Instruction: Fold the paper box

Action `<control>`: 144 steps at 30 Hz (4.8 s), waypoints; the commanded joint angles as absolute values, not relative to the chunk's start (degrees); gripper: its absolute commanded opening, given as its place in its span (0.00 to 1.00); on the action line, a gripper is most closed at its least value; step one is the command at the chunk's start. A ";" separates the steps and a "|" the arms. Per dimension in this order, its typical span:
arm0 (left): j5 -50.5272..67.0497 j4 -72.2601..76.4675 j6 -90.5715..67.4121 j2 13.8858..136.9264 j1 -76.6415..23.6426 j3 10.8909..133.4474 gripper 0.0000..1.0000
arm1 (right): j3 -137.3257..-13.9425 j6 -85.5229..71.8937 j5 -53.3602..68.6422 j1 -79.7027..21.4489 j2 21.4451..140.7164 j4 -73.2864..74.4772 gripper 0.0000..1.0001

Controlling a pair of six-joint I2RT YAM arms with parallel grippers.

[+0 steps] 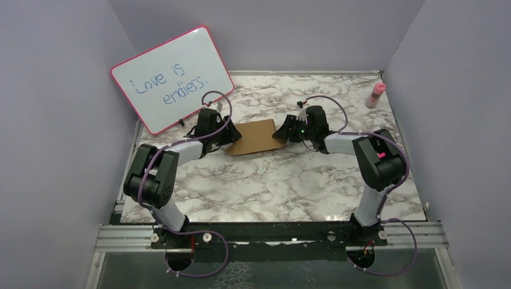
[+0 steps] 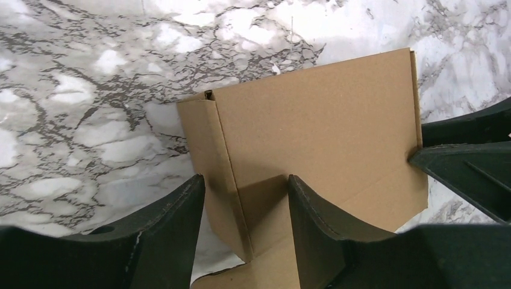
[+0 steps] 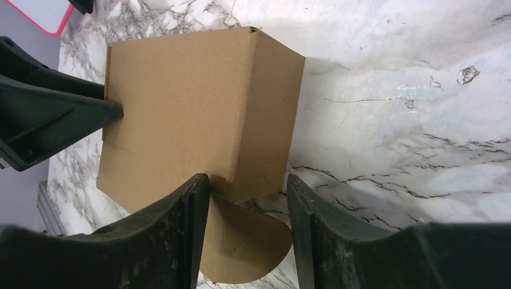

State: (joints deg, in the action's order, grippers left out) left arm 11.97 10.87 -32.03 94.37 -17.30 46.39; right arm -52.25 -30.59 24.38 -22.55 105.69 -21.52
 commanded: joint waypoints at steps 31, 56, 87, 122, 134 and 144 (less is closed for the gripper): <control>4.08 -7.87 -20.37 67.08 -15.42 48.74 0.87 | -45.04 -11.49 6.13 -30.06 77.12 2.19 0.71; -9.70 -18.37 -6.63 50.38 -9.98 47.01 0.99 | -58.08 28.19 -29.77 -64.79 96.80 4.42 0.68; -9.72 -17.15 -6.40 48.16 -9.85 45.62 0.99 | -50.82 41.47 -44.44 -66.36 109.81 -26.04 0.27; 2.63 -13.25 -26.52 45.87 -9.93 37.31 0.95 | -61.87 24.45 -18.06 -63.50 101.69 9.28 0.23; 7.93 -1.28 -37.38 50.21 -10.08 27.77 0.92 | -66.70 20.27 -9.39 -58.09 94.06 10.53 0.54; 11.00 4.55 -42.79 53.92 -12.36 22.98 0.92 | -69.98 1.47 18.03 -35.00 97.04 4.76 0.59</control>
State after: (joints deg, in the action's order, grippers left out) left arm 7.77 -0.23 -39.27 52.31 -11.29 24.84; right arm -69.89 11.92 1.76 -42.39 94.72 7.81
